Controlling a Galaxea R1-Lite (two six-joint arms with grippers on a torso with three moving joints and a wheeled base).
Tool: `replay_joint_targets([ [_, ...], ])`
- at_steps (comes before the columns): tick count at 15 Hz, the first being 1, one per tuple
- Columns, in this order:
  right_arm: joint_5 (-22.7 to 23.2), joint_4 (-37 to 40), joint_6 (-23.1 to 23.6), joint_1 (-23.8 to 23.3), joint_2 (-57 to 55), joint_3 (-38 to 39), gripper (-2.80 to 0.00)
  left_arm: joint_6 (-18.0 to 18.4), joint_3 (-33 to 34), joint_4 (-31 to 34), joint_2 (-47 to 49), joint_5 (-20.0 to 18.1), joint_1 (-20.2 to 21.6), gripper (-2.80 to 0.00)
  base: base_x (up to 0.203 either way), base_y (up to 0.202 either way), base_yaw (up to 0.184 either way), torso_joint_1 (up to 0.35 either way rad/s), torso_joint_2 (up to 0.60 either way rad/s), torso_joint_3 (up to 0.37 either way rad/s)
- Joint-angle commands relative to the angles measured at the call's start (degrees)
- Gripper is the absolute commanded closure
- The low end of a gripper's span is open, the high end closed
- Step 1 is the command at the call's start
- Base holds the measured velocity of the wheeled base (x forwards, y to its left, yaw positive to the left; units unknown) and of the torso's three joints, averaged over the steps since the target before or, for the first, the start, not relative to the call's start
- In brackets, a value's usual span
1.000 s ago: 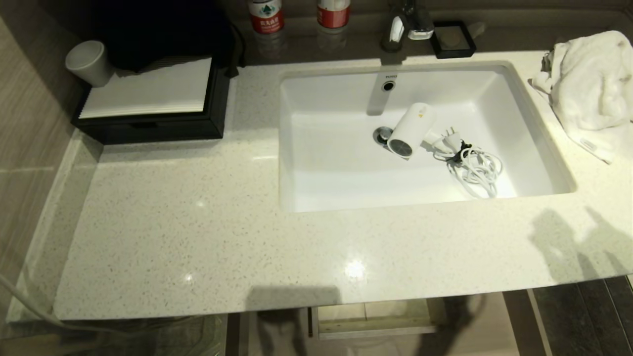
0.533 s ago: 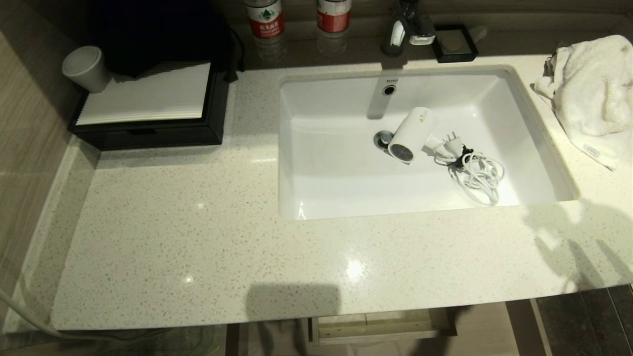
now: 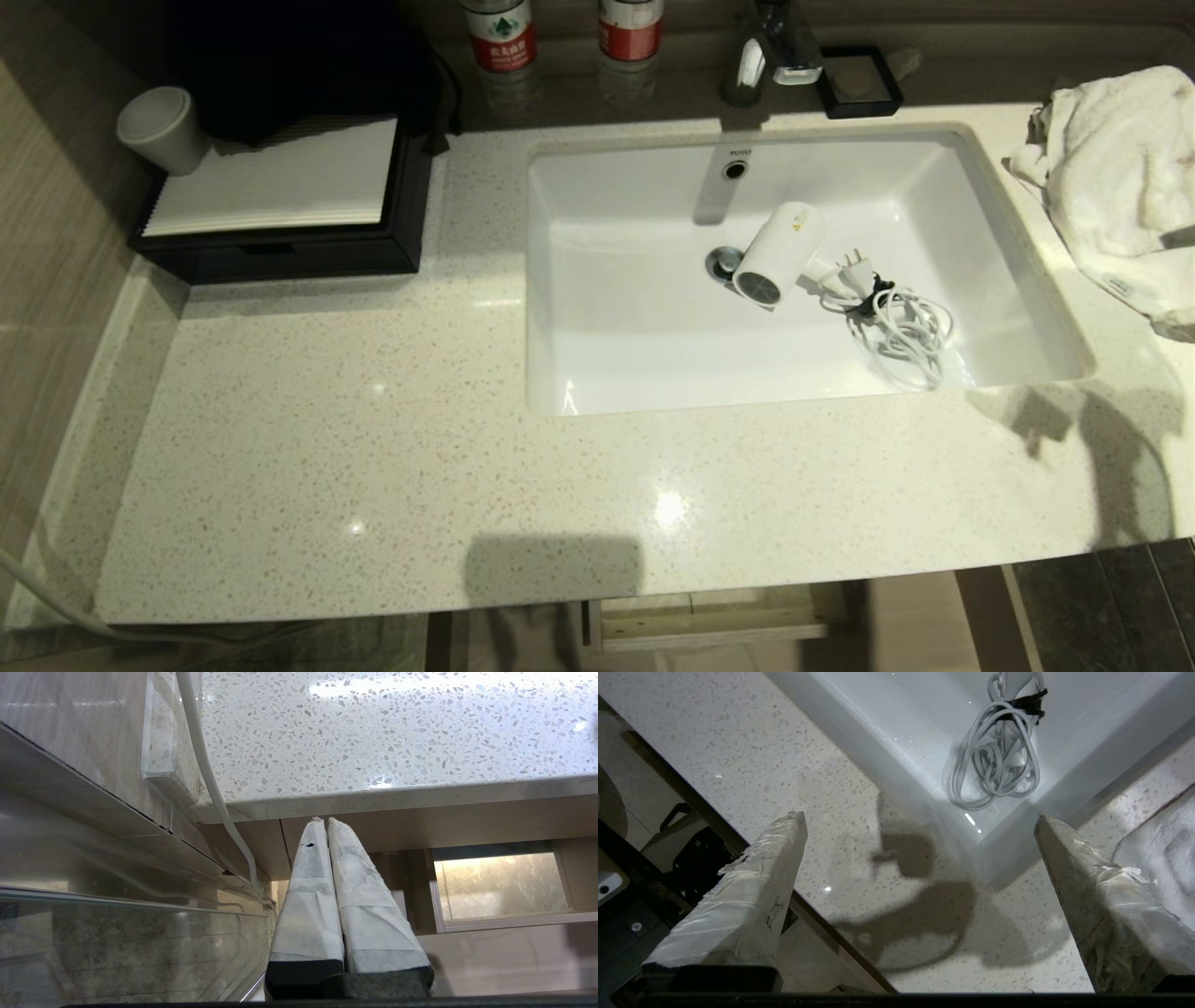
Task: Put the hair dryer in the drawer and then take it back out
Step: Pick up the hairdryer
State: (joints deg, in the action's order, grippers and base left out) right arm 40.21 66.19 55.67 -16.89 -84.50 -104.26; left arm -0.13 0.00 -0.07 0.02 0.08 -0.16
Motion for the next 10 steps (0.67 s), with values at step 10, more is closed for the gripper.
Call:
replay_joint_targets([
  [10,-11.69,-16.20,-1.79,17.67,-17.31,-4.96,-2.80,-0.04,0.09,-0.01,-0.02,0.01,-0.02,0.00,0.000,0.000,0.000,0.000,0.00,0.000],
])
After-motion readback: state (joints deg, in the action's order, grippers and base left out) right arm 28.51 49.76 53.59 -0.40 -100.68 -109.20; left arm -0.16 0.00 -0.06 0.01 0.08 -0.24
